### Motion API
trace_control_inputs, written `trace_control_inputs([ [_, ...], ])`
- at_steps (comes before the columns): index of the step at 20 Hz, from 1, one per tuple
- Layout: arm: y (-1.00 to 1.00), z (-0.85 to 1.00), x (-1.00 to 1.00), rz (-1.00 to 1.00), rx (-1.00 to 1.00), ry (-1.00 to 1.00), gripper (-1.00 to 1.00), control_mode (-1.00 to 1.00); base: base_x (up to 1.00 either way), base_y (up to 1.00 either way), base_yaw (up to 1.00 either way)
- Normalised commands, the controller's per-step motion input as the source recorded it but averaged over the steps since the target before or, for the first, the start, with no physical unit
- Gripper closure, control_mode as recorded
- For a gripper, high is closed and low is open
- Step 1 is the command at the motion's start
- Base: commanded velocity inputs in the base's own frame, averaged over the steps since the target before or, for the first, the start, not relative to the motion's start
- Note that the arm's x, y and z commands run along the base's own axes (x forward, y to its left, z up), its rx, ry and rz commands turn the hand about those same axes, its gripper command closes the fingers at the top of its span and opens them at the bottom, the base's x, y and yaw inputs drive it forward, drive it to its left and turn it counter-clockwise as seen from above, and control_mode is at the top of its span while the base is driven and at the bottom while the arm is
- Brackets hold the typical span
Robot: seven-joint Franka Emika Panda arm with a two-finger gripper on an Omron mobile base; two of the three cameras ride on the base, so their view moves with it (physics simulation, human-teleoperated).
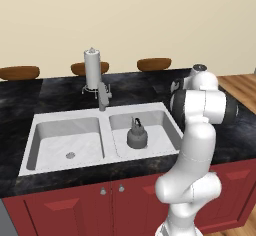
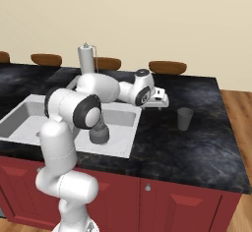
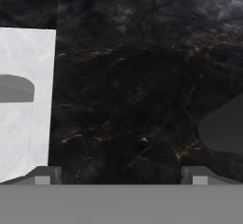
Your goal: Place the glass cup in the left basin and the kettle in the right basin of the sink.
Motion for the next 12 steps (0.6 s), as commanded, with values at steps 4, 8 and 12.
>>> trace_control_inputs([
  [4, -0.32, 0.0, 0.14, -0.04, -0.01, 0.0, -1.0, -1.0, 0.0, 0.0, 0.0],
  [8, -0.32, 0.01, 0.09, -0.02, 0.0, 0.0, -1.0, -1.0, 0.0, 0.0, 0.0],
  [12, -0.23, 0.04, 0.09, -0.01, 0.0, 0.0, -1.0, -1.0, 0.0, 0.0, 0.0],
])
